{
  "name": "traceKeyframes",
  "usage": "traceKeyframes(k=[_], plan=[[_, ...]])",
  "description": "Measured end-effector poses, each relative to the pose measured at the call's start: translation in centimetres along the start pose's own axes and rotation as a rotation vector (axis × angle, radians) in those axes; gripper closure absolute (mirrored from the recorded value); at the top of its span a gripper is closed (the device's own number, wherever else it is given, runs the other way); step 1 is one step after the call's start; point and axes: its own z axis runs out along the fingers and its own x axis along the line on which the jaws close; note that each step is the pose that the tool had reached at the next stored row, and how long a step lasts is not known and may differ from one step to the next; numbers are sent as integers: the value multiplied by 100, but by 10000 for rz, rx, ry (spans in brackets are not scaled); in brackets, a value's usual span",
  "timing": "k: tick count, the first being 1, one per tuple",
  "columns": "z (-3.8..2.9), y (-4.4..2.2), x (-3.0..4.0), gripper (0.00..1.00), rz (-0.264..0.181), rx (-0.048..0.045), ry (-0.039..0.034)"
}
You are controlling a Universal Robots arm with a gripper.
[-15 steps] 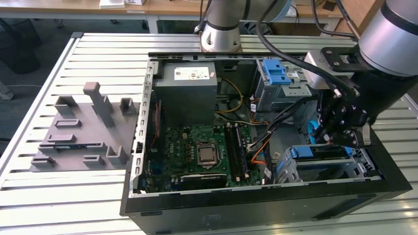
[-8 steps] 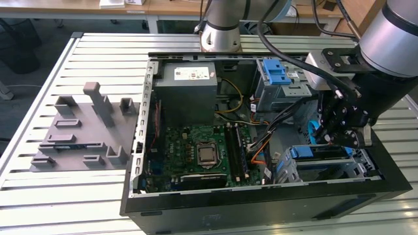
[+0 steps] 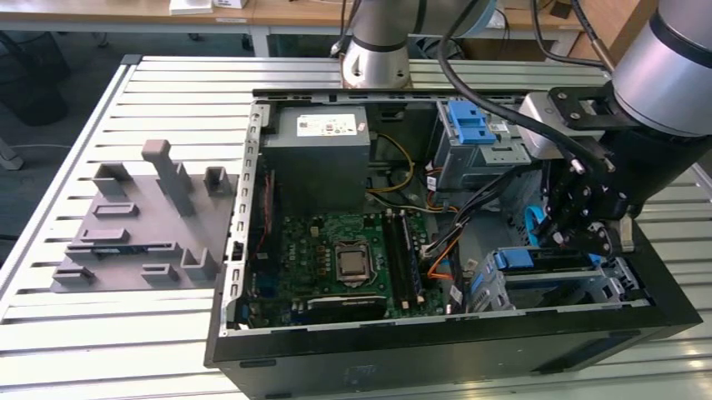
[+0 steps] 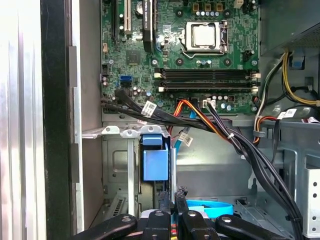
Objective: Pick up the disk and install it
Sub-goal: 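Insert the second disk wire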
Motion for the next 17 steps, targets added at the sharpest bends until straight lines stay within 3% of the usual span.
traceKeyframes(k=[17], plan=[[33, -2, 49, 84, 0, 0, 0]])
